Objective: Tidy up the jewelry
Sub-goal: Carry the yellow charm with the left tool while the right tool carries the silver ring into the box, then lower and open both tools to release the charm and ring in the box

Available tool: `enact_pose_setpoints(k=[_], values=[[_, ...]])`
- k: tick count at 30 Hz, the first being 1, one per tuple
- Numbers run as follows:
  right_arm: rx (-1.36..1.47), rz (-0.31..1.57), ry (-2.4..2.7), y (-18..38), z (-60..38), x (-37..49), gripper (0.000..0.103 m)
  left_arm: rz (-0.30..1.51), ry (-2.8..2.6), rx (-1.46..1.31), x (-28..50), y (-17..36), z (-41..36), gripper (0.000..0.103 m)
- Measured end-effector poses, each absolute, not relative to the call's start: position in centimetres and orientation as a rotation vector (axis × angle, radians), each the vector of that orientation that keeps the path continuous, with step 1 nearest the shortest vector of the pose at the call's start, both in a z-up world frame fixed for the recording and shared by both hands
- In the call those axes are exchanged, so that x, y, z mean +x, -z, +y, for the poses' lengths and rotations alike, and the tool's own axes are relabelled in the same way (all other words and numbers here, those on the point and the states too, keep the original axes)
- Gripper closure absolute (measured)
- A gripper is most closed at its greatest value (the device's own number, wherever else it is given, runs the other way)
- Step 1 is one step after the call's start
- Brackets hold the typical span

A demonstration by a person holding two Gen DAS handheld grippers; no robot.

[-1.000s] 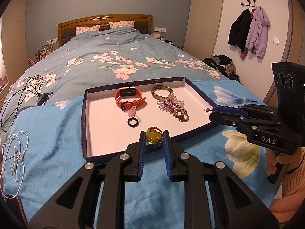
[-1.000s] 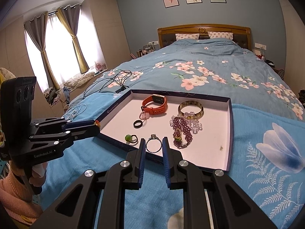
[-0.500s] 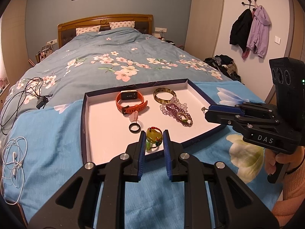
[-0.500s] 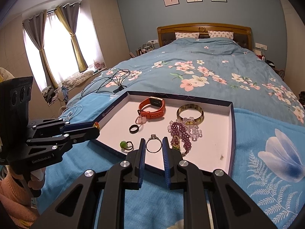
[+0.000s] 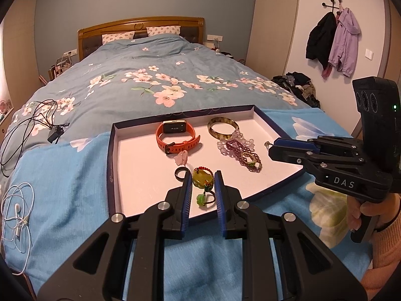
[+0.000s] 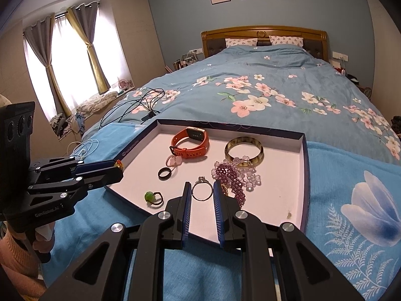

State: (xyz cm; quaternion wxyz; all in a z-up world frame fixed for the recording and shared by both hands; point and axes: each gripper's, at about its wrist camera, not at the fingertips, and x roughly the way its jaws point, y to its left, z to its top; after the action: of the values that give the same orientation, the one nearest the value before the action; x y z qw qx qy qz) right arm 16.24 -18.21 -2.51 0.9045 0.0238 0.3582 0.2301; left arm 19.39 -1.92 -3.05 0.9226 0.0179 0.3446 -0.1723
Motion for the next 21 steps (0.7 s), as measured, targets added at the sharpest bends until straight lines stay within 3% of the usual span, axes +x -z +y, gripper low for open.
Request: enact_pose_setpoints(k=[21], values=[[0.019,0.793,-0.453,3.6,-17.3,18.6,0.087,0.752,0.328,0.026,22.3,4.5,-2.1,0.085]])
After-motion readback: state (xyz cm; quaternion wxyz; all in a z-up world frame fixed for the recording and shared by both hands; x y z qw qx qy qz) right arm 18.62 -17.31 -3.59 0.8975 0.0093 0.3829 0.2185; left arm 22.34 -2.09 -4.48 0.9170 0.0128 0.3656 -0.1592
